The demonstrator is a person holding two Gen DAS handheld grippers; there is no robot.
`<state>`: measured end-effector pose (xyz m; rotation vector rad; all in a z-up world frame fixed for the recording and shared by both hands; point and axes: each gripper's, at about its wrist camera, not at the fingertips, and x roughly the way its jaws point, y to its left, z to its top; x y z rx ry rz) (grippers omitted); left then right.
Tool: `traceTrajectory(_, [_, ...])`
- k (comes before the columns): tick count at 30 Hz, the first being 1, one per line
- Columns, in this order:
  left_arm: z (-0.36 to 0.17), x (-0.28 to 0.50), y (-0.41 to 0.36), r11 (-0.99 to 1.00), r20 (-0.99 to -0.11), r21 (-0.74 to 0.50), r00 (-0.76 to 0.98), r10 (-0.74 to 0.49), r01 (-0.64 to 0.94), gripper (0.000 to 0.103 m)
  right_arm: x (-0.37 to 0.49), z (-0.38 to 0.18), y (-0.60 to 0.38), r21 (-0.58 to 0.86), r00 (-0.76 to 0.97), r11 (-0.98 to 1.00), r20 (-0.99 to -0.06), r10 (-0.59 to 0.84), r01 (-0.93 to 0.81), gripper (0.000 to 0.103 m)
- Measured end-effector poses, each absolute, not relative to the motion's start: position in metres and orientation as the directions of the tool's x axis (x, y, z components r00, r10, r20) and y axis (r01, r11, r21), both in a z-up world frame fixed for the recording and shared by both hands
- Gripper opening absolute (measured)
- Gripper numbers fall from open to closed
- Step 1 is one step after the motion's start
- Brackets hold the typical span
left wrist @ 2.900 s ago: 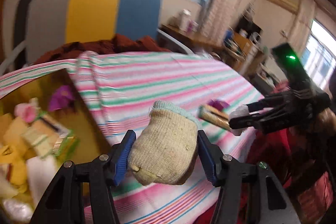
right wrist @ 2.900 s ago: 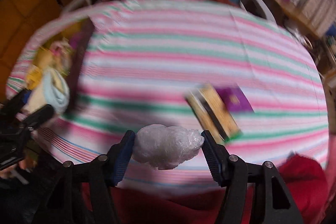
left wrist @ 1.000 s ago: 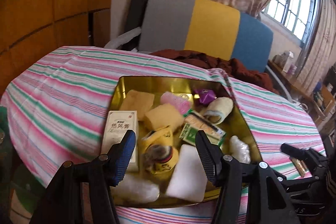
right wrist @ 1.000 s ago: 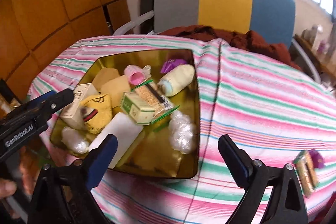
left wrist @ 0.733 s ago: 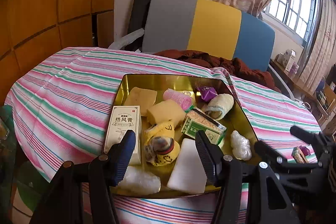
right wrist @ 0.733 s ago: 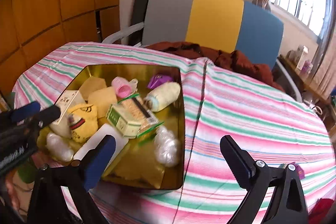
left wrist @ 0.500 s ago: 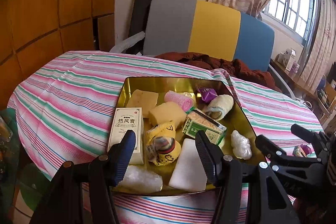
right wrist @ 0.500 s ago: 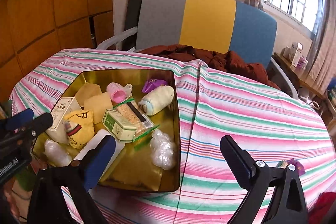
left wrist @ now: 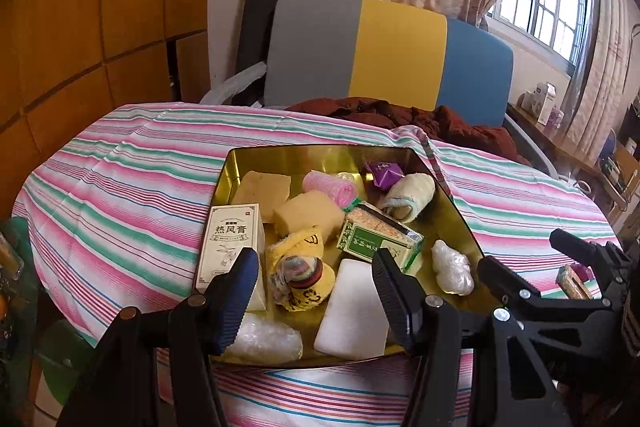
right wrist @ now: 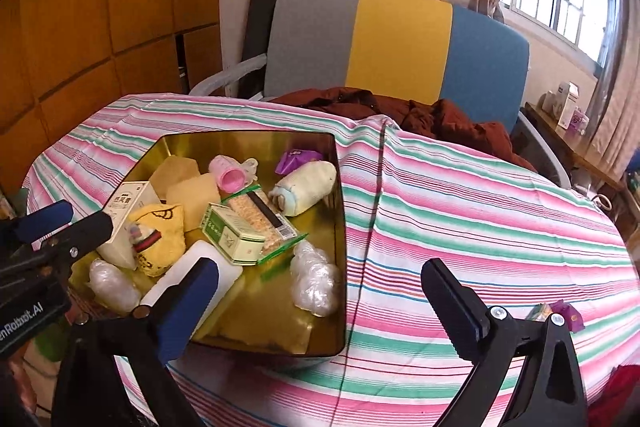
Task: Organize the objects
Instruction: 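Move both grippers back to the remaining items on the cloth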
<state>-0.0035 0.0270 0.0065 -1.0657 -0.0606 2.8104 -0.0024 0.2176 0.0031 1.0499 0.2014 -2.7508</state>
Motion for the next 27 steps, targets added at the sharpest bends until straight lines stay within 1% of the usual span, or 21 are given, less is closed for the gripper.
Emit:
traceTrajectory(10, [0.003, -0.004, 0.044, -0.983, -0.663, -0.06, -0.729, 0.168, -0.172, 0.06, -0.009, 0.002, 0.246, -0.032, -0.725, -0.984, -0.681, -0.106, 0.174, 0.102])
traceTrajectory(18, [-0.001, -0.006, 0.058, -0.975, -0.674, -0.046, -0.714, 0.192, -0.218, 0.06, -0.02, -0.004, 0.28, -0.008, -0.692, -0.993, -0.718, -0.075, 0.116, 0.102])
traceTrajectory(27, [-0.007, -0.01, 0.061, -0.966, -0.684, -0.074, -0.692, 0.231, -0.248, 0.06, -0.037, -0.008, 0.323, 0.019, -0.645, -0.999, -0.763, -0.046, 0.049, 0.103])
